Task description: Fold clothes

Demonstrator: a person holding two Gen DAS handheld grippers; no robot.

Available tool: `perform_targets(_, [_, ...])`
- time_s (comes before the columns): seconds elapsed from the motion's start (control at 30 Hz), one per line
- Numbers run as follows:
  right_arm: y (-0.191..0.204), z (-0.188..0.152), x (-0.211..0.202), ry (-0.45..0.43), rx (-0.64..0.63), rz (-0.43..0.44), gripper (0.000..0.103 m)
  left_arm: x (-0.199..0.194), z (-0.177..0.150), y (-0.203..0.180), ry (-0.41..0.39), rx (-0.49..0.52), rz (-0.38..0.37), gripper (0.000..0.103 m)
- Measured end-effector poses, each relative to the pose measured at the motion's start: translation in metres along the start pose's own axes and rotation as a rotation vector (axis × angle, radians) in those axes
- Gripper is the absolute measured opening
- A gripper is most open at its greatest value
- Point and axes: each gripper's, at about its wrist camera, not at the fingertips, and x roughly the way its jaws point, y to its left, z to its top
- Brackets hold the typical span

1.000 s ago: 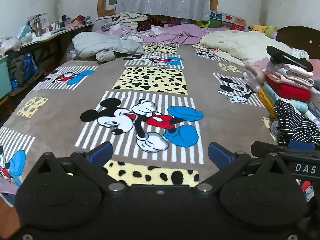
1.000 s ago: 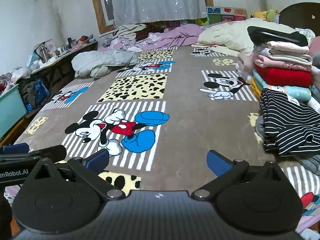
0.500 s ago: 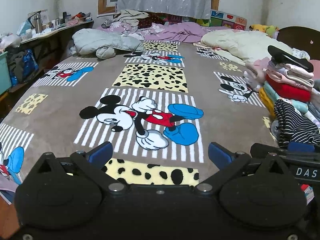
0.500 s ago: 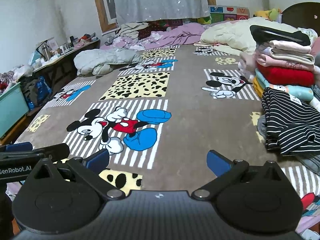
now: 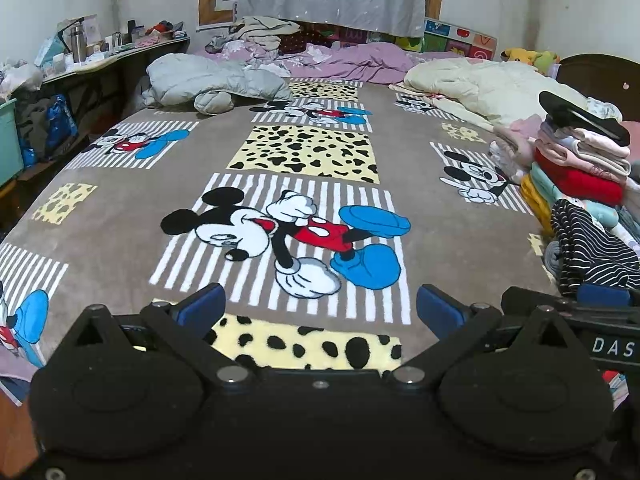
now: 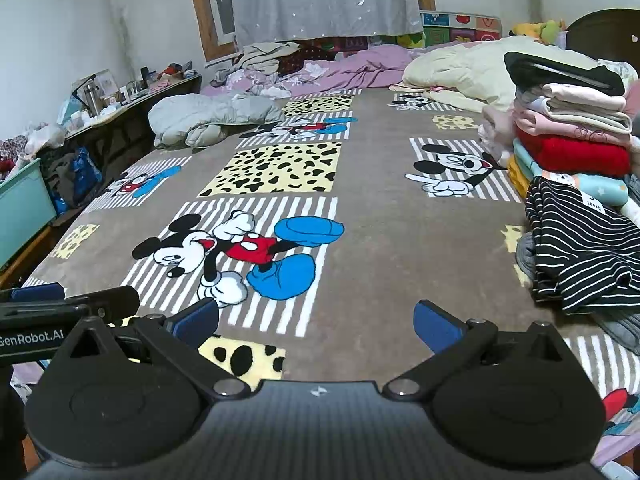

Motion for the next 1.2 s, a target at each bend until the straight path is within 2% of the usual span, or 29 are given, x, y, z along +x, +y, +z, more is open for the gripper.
perform_targets(0.77, [-0.004, 0.0, 0.007, 0.011, 0.012, 0.01, 0.103, 0.004, 0.003, -0.003, 0.01, -0.001, -0.001, 0.103])
perform_targets(1.07, [-0.011, -0.004, 0.008, 0.009, 0.02, 0.017, 0.103, 0.012, 0.003, -0.012, 0.018, 0.008, -0.038, 0.103])
perform_targets(1.2, [-0.023, -0.006, 0.004, -0.019, 0.031, 0.031, 0.103, 0.016, 0.008, -0.027, -0.012, 0.021, -0.106, 0.103])
